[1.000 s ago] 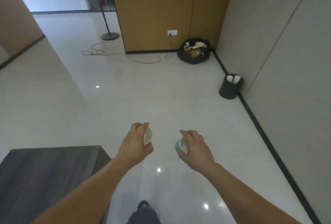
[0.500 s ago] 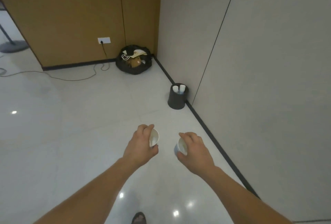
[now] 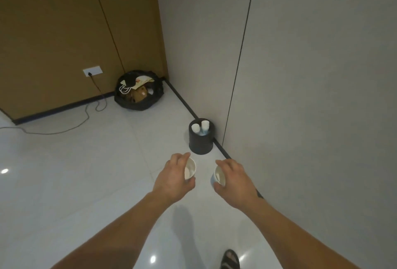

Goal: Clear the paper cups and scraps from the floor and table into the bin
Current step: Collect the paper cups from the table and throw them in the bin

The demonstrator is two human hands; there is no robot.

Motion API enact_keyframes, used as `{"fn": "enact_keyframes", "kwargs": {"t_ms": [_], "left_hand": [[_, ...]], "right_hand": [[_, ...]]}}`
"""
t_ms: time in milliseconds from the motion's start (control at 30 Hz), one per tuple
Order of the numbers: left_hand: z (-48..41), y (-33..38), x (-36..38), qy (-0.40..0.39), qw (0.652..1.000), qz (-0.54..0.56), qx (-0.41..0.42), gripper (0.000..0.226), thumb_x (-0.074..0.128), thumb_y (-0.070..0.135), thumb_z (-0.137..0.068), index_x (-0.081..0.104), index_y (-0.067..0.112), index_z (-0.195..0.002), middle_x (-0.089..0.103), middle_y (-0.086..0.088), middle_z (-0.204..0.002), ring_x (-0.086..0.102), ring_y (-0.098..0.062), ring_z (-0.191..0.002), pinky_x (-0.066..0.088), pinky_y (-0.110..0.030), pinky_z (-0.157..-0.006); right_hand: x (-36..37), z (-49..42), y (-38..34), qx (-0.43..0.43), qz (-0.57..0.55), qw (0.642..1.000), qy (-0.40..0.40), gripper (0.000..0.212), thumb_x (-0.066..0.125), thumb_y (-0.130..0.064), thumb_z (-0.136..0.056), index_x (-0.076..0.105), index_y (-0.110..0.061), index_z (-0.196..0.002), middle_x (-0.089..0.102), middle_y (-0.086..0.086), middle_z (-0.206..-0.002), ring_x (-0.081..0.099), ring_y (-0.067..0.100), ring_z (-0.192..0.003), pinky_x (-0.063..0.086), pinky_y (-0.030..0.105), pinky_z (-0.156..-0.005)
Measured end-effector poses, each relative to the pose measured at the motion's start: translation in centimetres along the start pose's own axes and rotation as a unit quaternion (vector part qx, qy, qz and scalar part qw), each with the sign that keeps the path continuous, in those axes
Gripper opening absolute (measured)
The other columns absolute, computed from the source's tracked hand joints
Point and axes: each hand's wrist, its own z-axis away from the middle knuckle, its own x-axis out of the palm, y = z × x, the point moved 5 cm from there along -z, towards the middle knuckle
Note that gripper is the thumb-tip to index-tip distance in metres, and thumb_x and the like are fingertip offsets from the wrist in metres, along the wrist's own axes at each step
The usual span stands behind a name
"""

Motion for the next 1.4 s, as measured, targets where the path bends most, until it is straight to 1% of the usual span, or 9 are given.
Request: {"fn": "enact_keyframes", "kwargs": {"t_ms": [267, 433, 533, 633, 800, 1000, 1167, 1300, 1400], "left_hand": [[-14.8, 1.1, 0.9, 0.006, 0.999, 0.023, -0.025, 0.073, 0.063, 0.045, -0.082, 0.027, 0.036, -0.144, 0.035, 0.005, -0.137, 0.046, -0.019, -0.116, 0.047, -0.029, -0.092], [-25.4, -2.1, 1.7, 0.007, 0.999, 0.038, -0.036, 0.067, 0.060, 0.043, -0.085, 0.028, 0.037, -0.143, 0.033, 0.003, -0.137, 0.046, -0.019, -0.115, 0.046, -0.030, -0.094], [-32.1, -3.8, 2.2, -0.002, 0.998, 0.057, -0.025, 0.065, 0.062, 0.041, -0.084, 0.033, 0.033, -0.142, 0.037, 0.000, -0.134, 0.048, -0.022, -0.112, 0.048, -0.031, -0.092], [-38.2, -5.3, 2.8, -0.018, 0.997, 0.069, -0.016, 0.063, 0.064, 0.041, -0.082, 0.035, 0.035, -0.138, 0.040, 0.001, -0.134, 0.052, -0.021, -0.109, 0.049, -0.029, -0.087], [-46.9, -8.9, 4.9, -0.051, 0.994, 0.079, -0.051, 0.063, 0.064, 0.040, -0.083, 0.034, 0.037, -0.138, 0.037, 0.001, -0.135, 0.049, -0.023, -0.114, 0.047, -0.032, -0.090], [-55.5, -12.8, 10.0, -0.082, 0.987, 0.092, -0.104, 0.061, 0.063, 0.040, -0.084, 0.033, 0.033, -0.137, 0.041, -0.002, -0.131, 0.050, -0.021, -0.110, 0.045, -0.028, -0.087], [-61.7, -15.9, 16.5, -0.107, 0.978, 0.102, -0.149, 0.062, 0.065, 0.042, -0.084, 0.036, 0.031, -0.138, 0.044, 0.000, -0.130, 0.047, -0.009, -0.103, 0.035, -0.016, -0.078], [-66.4, -19.5, 24.0, -0.120, 0.966, 0.136, -0.186, 0.064, 0.064, 0.045, -0.082, 0.033, 0.034, -0.137, 0.039, 0.002, -0.134, 0.045, -0.013, -0.112, 0.036, -0.019, -0.080], [-69.4, -21.9, 30.0, -0.108, 0.970, 0.136, -0.171, 0.067, 0.071, 0.040, -0.080, 0.037, 0.027, -0.136, 0.045, -0.006, -0.133, 0.050, -0.022, -0.113, 0.044, -0.027, -0.084]], "right_hand": [[-4.0, -15.9, 5.5, -0.014, 0.010, 1.000, -0.017, 0.064, 0.059, -0.038, -0.088, 0.037, -0.024, -0.146, 0.037, -0.003, -0.143, 0.035, 0.020, -0.129, 0.038, 0.029, -0.103], [-3.1, -26.7, 6.7, -0.014, 0.019, 0.999, -0.028, 0.064, 0.060, -0.039, -0.088, 0.037, -0.024, -0.146, 0.038, -0.003, -0.143, 0.036, 0.019, -0.129, 0.037, 0.028, -0.102], [-2.7, -32.7, 7.2, 0.000, 0.025, 0.999, -0.037, 0.065, 0.061, -0.039, -0.087, 0.037, -0.024, -0.146, 0.037, -0.003, -0.143, 0.035, 0.019, -0.129, 0.035, 0.026, -0.102], [-2.6, -38.2, 7.9, 0.017, 0.025, 0.999, -0.038, 0.065, 0.062, -0.038, -0.086, 0.039, -0.024, -0.146, 0.038, -0.003, -0.144, 0.036, 0.019, -0.129, 0.037, 0.026, -0.102], [-1.2, -46.8, 10.2, 0.056, 0.010, 0.997, -0.049, 0.066, 0.065, -0.037, -0.086, 0.038, -0.026, -0.145, 0.037, -0.002, -0.145, 0.035, 0.017, -0.129, 0.036, 0.026, -0.103], [4.4, -57.6, 14.2, 0.067, -0.003, 0.992, -0.103, 0.066, 0.067, -0.038, -0.087, 0.038, -0.024, -0.144, 0.039, 0.000, -0.145, 0.039, 0.019, -0.130, 0.041, 0.028, -0.102], [10.8, -67.7, 18.1, 0.064, -0.020, 0.988, -0.140, 0.064, 0.068, -0.037, -0.087, 0.038, -0.023, -0.142, 0.042, 0.001, -0.143, 0.041, 0.019, -0.129, 0.046, 0.028, -0.098], [18.2, -73.9, 22.2, 0.056, -0.016, 0.986, -0.157, 0.063, 0.068, -0.035, -0.088, 0.041, -0.019, -0.142, 0.044, 0.004, -0.142, 0.042, 0.021, -0.128, 0.044, 0.027, -0.099], [24.9, -78.0, 25.5, 0.046, 0.025, 0.984, -0.173, 0.063, 0.066, -0.036, -0.088, 0.040, -0.018, -0.143, 0.044, 0.004, -0.142, 0.043, 0.022, -0.129, 0.046, 0.030, -0.099]]}}
